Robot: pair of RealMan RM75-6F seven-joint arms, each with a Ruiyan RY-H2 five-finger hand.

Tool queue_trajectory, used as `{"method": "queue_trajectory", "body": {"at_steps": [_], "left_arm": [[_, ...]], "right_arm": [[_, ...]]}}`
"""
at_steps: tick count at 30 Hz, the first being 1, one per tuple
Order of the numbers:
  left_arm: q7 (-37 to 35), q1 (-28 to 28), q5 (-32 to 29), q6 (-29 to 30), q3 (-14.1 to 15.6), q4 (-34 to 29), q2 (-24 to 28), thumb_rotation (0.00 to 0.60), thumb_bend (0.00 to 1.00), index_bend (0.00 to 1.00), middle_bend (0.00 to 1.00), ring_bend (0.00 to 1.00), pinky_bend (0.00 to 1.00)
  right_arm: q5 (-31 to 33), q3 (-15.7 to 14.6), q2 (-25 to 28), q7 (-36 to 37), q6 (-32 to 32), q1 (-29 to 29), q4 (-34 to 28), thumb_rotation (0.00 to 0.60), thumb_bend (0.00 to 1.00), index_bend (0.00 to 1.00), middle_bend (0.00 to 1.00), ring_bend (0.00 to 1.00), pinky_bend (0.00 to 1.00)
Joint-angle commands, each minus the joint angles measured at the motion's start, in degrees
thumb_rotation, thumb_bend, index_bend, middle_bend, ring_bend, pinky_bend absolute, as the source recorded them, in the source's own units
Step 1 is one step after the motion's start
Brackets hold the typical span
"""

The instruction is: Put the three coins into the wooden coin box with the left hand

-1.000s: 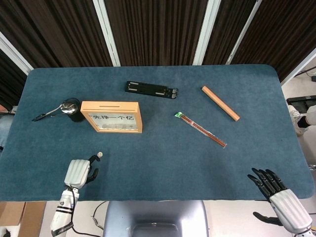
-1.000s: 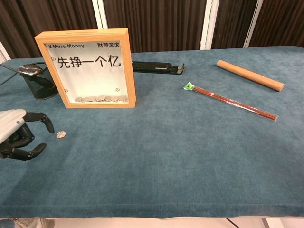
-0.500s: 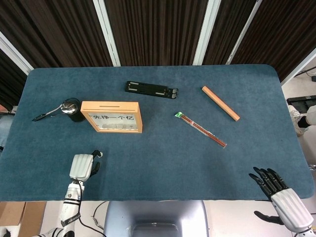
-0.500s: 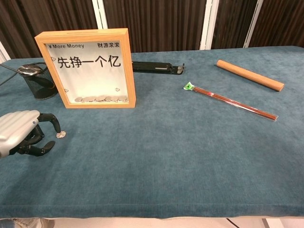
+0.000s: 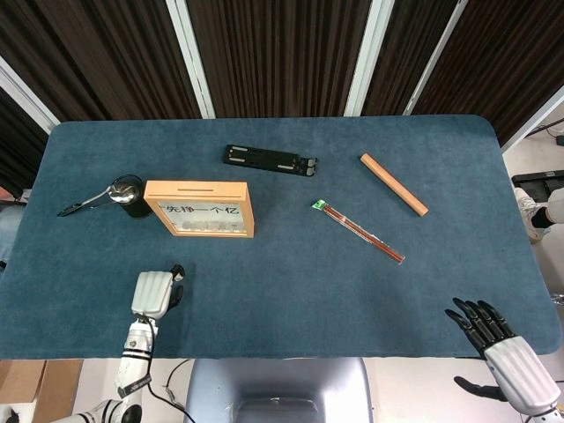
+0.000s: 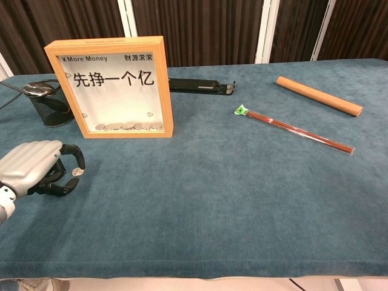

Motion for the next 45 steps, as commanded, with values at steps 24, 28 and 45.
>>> {"method": "queue_trajectory", "body": {"at_steps": [24, 28, 45], "left_arm": [[0.6, -0.1, 1.3, -1.0, -0.9, 5.8, -2.2, 0.6, 0.4, 0.45, 1.0, 1.0, 1.0], [0.7, 0.0, 1.2, -1.2, -1.1, 6.1, -2.2, 0.6, 0.4, 0.45, 1.0, 1.0, 1.0], [1.4, 0.3, 1.6, -1.7, -1.0, 6.1, -2.1, 0.6, 0.41, 0.45, 1.0, 1.0, 1.0]], "right_arm": [[0.1, 0.0, 0.2, 0.7, 0.7, -0.2, 0.3, 0.6, 0.13, 0.0, 0.0, 0.0, 0.0], [0.1, 0.0, 0.1, 0.6, 0.6, -0.2, 0.3, 0.6, 0.13, 0.0, 0.0, 0.0, 0.0], [0.1, 0.1, 0.1, 0.7, 0.8, -0.3, 0.3, 0.6, 0.13, 0.0, 0.0, 0.0, 0.0]]}}
